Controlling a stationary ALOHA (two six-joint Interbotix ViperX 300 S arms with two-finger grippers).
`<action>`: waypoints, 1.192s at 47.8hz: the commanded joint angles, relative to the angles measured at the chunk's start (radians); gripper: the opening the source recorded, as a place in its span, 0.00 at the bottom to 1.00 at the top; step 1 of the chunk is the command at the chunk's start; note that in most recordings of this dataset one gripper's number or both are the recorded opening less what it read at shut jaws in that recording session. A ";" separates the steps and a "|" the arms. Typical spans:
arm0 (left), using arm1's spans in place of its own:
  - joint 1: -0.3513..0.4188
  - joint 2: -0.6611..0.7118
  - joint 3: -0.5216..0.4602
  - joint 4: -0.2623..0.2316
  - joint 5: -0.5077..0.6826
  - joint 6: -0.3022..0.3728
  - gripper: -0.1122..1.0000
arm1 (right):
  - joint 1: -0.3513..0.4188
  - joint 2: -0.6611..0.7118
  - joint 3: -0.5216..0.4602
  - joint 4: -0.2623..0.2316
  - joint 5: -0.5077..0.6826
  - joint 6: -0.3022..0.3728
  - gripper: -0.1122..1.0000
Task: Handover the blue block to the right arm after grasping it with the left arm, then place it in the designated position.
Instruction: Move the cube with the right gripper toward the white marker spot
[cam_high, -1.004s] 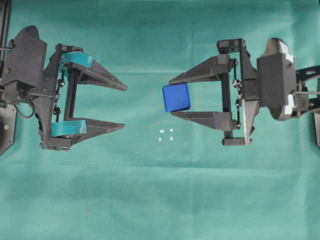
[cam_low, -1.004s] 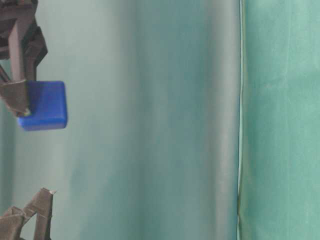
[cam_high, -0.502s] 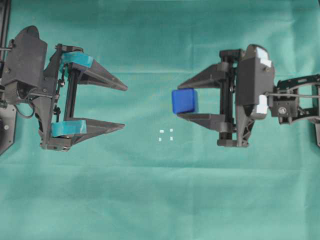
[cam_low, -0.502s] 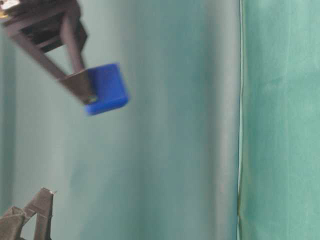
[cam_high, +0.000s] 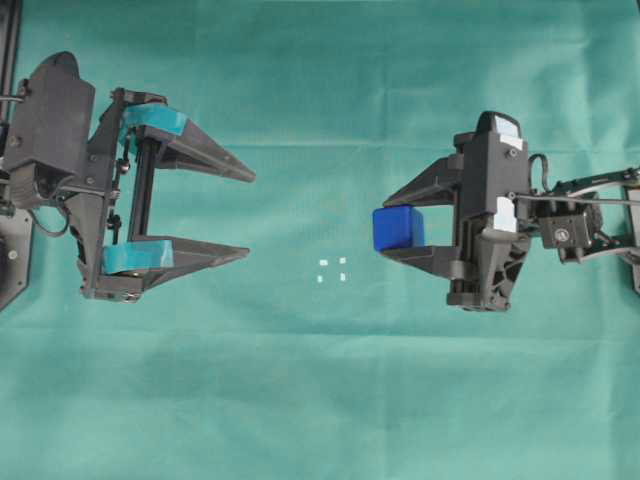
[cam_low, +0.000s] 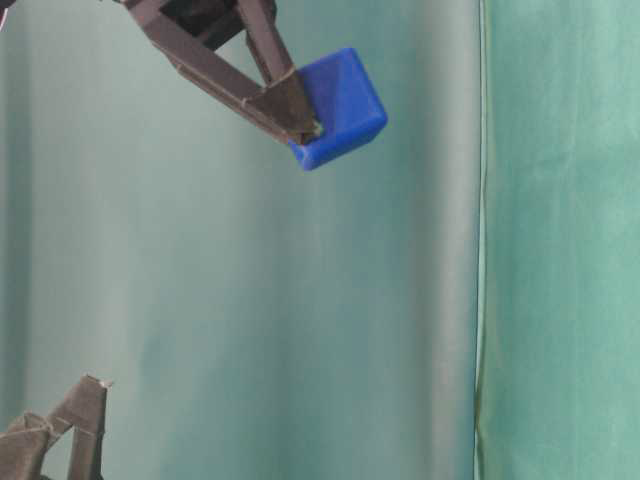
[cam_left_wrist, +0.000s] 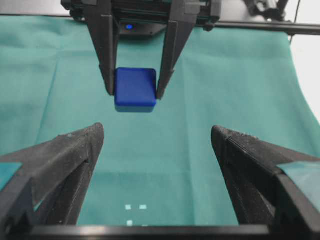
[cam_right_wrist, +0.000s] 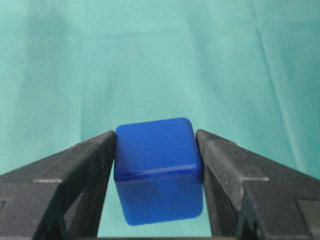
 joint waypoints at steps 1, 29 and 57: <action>-0.003 -0.005 -0.018 0.002 -0.009 0.002 1.00 | 0.005 -0.008 -0.012 0.003 0.000 -0.003 0.61; -0.003 -0.005 -0.018 0.003 -0.009 0.000 1.00 | 0.003 0.046 -0.018 0.003 -0.015 -0.002 0.61; -0.003 -0.005 -0.017 0.003 -0.009 0.000 1.00 | 0.002 0.259 -0.072 0.003 -0.126 0.002 0.61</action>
